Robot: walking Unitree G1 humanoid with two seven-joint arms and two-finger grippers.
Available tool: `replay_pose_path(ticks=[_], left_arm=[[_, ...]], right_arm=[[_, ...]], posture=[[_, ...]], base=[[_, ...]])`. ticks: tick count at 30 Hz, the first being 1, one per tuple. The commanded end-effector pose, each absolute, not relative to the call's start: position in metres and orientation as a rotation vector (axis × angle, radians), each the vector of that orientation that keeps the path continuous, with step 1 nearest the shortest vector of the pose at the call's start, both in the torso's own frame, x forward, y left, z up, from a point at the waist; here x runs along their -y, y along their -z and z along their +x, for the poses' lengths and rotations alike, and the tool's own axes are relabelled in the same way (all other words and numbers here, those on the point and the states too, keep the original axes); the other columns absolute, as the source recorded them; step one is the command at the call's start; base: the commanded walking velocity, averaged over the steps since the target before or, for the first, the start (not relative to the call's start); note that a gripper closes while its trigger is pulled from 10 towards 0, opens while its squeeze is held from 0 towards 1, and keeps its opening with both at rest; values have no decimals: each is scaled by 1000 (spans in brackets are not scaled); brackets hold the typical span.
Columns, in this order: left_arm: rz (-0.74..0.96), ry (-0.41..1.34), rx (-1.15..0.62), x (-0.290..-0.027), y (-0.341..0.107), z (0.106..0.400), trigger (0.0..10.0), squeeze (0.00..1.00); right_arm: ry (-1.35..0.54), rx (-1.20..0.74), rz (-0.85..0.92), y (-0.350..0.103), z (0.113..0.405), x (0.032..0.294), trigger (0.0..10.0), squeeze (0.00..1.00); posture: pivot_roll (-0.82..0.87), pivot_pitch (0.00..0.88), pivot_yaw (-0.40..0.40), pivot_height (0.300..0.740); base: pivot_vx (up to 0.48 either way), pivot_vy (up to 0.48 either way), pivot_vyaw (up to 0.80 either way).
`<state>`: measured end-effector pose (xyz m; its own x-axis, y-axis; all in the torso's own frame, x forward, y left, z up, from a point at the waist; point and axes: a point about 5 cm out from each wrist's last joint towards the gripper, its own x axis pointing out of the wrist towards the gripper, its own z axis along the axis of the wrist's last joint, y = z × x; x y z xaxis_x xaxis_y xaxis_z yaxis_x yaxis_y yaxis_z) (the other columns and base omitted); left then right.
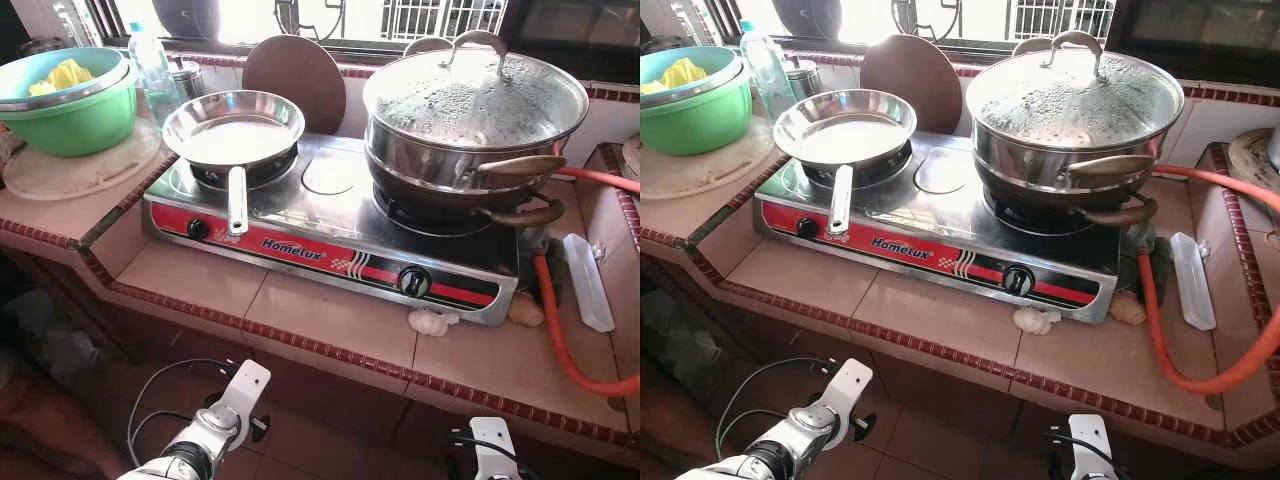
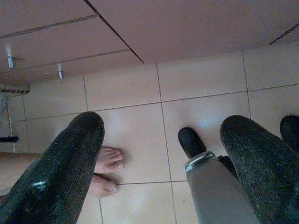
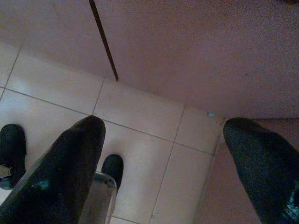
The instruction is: Kitchen organization
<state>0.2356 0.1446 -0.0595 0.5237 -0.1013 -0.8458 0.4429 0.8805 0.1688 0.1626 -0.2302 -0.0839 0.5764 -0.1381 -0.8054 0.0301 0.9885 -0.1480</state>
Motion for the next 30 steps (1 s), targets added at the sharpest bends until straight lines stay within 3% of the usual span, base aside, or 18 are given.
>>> replay_pose_path(ticks=[1, 17, 30], left_arm=[[386, 315, -975, -150, 60, 234, 10000, 0], [366, 302, -971, -149, 60, 235, 10000, 0], [273, 137, -1112, -180, 79, 198, 10000, 0]], right_arm=[[101, -961, -125, 85, 161, 230, 10000, 0], [107, -958, -111, 84, 164, 229, 10000, 0], [234, -1045, -20, 96, 126, 240, 10000, 0]], posture=[[-19, 0, 35, 740], [-20, 0, 34, 740], [-33, 0, 26, 740]], base=[[0, 0, 0], [0, 0, 0], [0, 0, 0]])
